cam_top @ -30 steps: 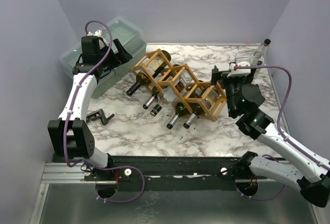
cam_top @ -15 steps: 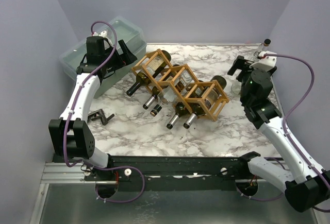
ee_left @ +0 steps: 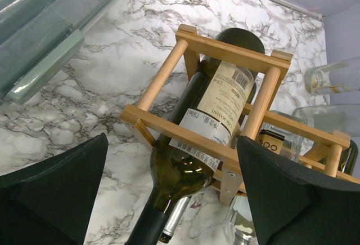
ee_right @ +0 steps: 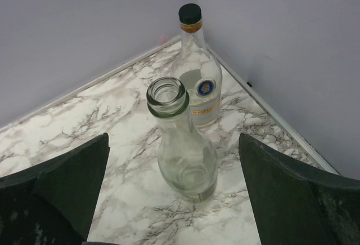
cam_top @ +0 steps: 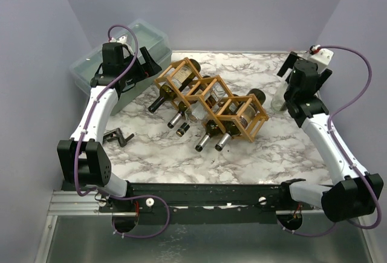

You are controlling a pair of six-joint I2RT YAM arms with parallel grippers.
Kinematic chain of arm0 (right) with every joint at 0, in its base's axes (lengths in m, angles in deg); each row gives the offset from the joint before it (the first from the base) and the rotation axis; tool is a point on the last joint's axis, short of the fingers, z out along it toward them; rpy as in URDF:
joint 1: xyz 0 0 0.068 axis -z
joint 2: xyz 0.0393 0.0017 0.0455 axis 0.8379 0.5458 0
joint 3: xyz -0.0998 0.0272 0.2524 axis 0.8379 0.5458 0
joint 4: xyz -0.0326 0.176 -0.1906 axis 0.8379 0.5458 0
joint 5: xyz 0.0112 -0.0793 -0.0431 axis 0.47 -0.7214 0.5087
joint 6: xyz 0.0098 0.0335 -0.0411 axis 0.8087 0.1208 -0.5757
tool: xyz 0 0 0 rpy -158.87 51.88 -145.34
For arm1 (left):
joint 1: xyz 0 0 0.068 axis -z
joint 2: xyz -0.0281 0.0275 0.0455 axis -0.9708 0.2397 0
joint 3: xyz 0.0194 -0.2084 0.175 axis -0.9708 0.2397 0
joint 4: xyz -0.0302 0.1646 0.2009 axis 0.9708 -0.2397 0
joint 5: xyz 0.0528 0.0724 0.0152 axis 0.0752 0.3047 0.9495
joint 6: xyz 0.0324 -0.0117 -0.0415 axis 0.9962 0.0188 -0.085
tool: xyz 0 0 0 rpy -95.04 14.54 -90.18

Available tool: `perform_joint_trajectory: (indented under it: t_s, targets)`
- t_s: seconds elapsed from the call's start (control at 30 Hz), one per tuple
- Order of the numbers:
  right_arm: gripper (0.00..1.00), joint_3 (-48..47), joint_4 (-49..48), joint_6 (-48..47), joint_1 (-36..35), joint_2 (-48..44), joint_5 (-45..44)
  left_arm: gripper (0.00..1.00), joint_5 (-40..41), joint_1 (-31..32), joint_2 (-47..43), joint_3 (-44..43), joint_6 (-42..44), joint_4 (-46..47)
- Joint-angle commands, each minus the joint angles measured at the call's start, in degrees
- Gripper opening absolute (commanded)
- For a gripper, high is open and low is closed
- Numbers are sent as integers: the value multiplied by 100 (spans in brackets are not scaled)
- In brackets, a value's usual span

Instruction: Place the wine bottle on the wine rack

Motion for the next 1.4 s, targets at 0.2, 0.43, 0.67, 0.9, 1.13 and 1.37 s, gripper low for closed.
perform_joint_trajectory:
  t_s: [0.2,0.43,0.67,0.9,1.13,1.37]
  targets:
    - [100,-531,82,-165,305,747,-370,98,-46,99,-82,56,-42,108]
    - [100,-595,-119,-171,805,1268,331,99,71,347,-97,67,82,97]
    - [100,-506,-619,-253,863,1633,657,99,286,382,-242,51,209,22]
    - [90,9,-1467,-779,861,1673,696,99,352,381,-221,25,270,-14]
    - [70,162,-1877,-1087,863,1830,1006,99,360,359,-168,7,278,-41]
    - [31,151,-1803,-1289,863,1736,1907,99,414,357,-176,7,310,-56]
